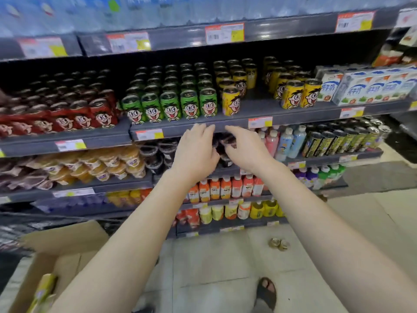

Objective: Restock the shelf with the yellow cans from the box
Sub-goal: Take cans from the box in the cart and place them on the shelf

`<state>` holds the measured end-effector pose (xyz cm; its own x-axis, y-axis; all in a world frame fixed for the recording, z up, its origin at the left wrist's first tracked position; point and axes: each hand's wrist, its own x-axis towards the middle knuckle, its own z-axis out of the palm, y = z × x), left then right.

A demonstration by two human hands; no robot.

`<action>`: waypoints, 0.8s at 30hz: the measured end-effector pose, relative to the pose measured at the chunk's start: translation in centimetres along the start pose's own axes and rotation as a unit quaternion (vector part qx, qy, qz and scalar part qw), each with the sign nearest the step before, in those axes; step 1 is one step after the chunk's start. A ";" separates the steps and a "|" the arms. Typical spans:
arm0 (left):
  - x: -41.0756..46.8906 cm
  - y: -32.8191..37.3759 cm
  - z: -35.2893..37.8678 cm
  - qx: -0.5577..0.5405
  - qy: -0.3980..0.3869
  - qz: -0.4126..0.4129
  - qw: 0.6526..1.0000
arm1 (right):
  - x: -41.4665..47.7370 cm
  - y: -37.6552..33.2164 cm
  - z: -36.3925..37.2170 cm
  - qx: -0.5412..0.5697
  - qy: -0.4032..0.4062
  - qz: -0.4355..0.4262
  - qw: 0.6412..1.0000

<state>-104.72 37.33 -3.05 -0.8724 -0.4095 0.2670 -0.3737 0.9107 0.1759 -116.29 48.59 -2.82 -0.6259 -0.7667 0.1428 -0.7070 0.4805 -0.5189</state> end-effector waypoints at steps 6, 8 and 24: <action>-10.0 -4.5 -2.5 0.045 -0.017 -0.057 0.997 | -6.0 -6.4 4.0 -0.052 -0.068 -0.019 0.996; -13.1 -6.0 -3.0 0.052 -0.020 -0.081 0.995 | -7.9 -8.1 5.4 -0.076 -0.085 -0.037 0.993; -40.2 -14.1 -6.1 0.107 -0.100 -0.273 0.951 | -22.5 -20.4 17.6 -0.066 -0.197 -0.118 0.971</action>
<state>-62.48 40.65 -10.46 -0.5648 -0.8252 0.0017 -0.8247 0.5646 0.0341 -82.00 48.60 -10.26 -0.2843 -0.9532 -0.1030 -0.8681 0.3016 -0.3942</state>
